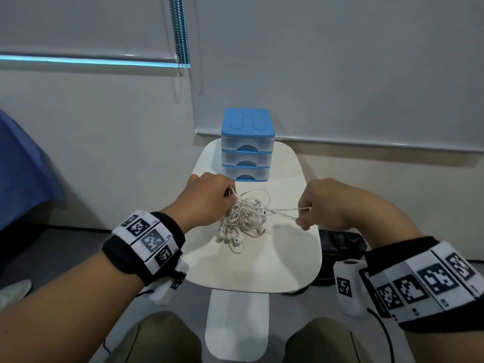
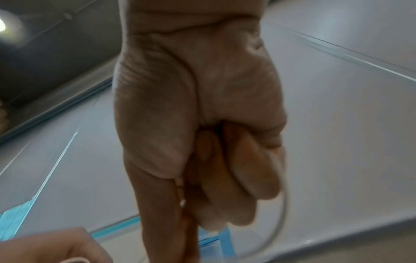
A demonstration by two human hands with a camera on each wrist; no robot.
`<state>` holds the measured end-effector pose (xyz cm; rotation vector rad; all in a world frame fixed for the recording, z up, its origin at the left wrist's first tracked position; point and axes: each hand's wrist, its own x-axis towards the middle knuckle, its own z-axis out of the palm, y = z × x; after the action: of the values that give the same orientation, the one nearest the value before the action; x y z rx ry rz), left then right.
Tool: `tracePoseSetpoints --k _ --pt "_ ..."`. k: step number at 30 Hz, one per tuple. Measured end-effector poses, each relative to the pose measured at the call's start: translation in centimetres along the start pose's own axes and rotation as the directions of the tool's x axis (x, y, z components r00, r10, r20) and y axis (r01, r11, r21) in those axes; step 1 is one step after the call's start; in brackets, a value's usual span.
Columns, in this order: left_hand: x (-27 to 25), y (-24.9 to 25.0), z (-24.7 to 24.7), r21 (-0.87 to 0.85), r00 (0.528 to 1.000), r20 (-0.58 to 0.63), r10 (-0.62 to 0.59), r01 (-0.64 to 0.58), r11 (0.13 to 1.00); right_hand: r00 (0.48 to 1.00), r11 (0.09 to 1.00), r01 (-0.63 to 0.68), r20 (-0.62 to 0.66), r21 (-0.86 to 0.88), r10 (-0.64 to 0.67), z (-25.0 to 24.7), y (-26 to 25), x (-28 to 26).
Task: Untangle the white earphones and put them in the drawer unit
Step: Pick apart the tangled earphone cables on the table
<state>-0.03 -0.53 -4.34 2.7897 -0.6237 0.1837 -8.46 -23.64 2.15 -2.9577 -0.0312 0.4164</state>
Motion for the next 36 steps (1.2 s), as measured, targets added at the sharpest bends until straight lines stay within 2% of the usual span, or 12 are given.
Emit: tracePoseSetpoints --k 3,5,9,11,12,15,19,27,29,30,34,36 --pt "0.1 0.1 -0.1 -0.025 1.000 0.000 0.006 -0.006 1.000 0.972 0.941 0.196 -0.185 0.276 -0.149 -0.8 -0.2 -0.3" --pt "0.1 0.2 0.0 -0.015 1.000 -0.004 0.014 -0.015 1.000 0.898 0.772 0.387 -0.396 0.505 -0.191 -1.3 -0.9 -0.6" --pt "-0.2 0.2 0.1 -0.006 0.999 0.020 0.027 -0.027 1.000 0.804 0.462 0.554 -0.590 0.692 -0.081 -2.1 -1.9 -0.5" --pt "-0.3 0.0 0.0 -0.005 0.999 0.024 0.032 -0.032 0.999 0.750 0.304 0.628 -0.662 0.716 0.011 -2.7 -2.2 -0.5" --pt "-0.3 -0.1 0.0 -0.001 0.999 0.026 0.034 -0.034 0.999 0.719 0.262 0.660 -0.693 0.704 0.052 -2.9 -2.3 -0.6" --pt "-0.3 -0.4 0.2 0.012 0.999 0.028 0.039 -0.040 0.999 0.643 0.230 0.717 -0.752 0.657 0.145 -3.1 -2.2 -0.7" --pt "-0.3 -0.4 0.3 -0.018 0.999 0.021 0.038 -0.038 0.999 0.594 0.188 0.756 -0.777 0.627 0.205 -3.3 -1.6 -0.9" --pt "-0.5 -0.6 0.3 -0.147 0.999 0.024 0.021 -0.018 0.989 0.427 0.303 0.789 -0.831 0.535 0.357 -3.6 -0.9 -1.2" --pt "-0.6 -0.5 0.2 -0.223 0.999 0.035 0.012 -0.004 0.975 0.433 0.385 0.731 -0.819 0.564 0.377 -3.5 -0.2 -0.7" --pt "-0.7 -0.4 0.1 -0.259 0.999 0.039 0.015 -0.004 0.966 0.463 0.441 0.667 -0.798 0.600 0.385 -3.3 0.4 -0.3" --pt "-1.1 0.2 -0.2 -0.324 0.997 0.072 0.020 0.004 0.946 0.712 0.719 0.176 -0.591 0.673 0.379 -1.2 2.6 0.5" --pt "-1.2 0.4 -0.3 -0.334 0.996 0.081 0.030 -0.002 0.943 0.801 0.791 0.014 -0.480 0.612 0.357 0.2 2.9 0.2"
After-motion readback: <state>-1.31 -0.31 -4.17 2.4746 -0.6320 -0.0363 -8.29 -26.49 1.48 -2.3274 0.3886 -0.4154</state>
